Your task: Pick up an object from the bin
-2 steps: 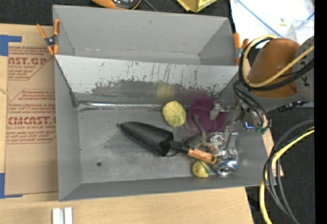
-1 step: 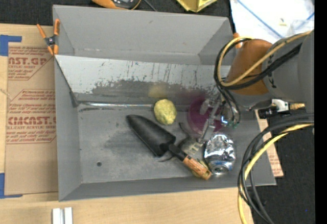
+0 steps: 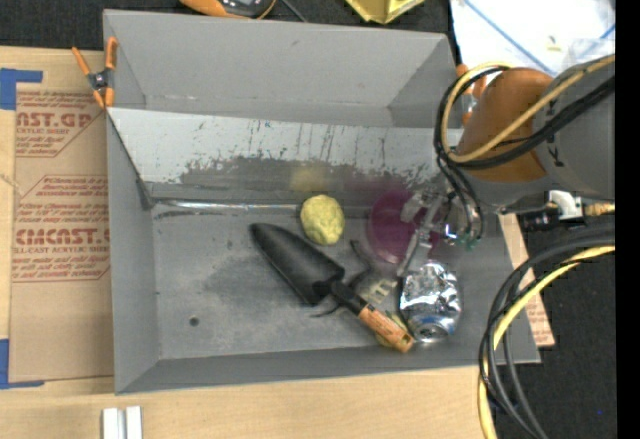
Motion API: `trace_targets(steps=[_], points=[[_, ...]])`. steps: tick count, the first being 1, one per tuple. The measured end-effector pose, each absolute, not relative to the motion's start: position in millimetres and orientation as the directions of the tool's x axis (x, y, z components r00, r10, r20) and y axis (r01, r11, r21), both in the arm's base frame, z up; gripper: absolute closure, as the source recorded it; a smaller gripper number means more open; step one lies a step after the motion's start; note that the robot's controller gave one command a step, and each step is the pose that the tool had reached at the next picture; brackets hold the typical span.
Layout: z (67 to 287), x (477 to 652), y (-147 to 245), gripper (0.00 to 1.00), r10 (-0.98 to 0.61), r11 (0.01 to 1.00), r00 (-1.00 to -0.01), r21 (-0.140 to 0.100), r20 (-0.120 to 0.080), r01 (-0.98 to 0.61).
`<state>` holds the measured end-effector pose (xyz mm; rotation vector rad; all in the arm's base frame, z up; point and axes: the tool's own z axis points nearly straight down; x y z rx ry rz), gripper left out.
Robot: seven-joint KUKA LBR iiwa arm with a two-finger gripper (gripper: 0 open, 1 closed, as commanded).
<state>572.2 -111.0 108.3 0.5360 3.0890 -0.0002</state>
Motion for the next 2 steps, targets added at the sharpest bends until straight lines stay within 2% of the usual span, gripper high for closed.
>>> trace_targets(steps=[1, 2], points=[[99.3, 566.9, -59.9, 0.00, 0.408, 0.913, -0.913, 0.002, 0.002, 0.408], [69.8, 578.9, -75.3, 0.00, 0.542, 0.840, -0.840, 0.003, -0.007, 0.542]])
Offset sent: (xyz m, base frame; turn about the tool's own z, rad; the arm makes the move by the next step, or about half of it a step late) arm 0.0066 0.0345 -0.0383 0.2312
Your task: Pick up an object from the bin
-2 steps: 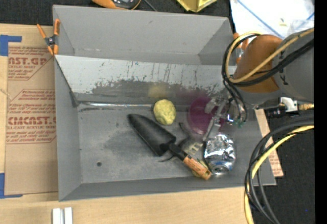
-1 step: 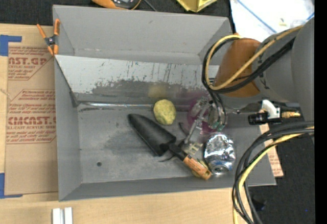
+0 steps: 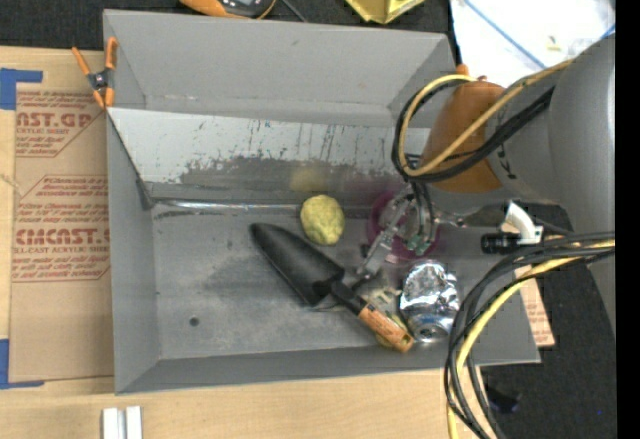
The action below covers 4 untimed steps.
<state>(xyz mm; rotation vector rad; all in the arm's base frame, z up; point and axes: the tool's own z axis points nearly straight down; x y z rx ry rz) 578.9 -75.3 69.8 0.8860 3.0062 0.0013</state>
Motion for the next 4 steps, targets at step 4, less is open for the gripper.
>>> trace_targets(steps=[4], points=[[104.1, 562.3, -104.3, 1.00, 0.632, 0.775, -0.775, -0.003, 0.010, 0.632]])
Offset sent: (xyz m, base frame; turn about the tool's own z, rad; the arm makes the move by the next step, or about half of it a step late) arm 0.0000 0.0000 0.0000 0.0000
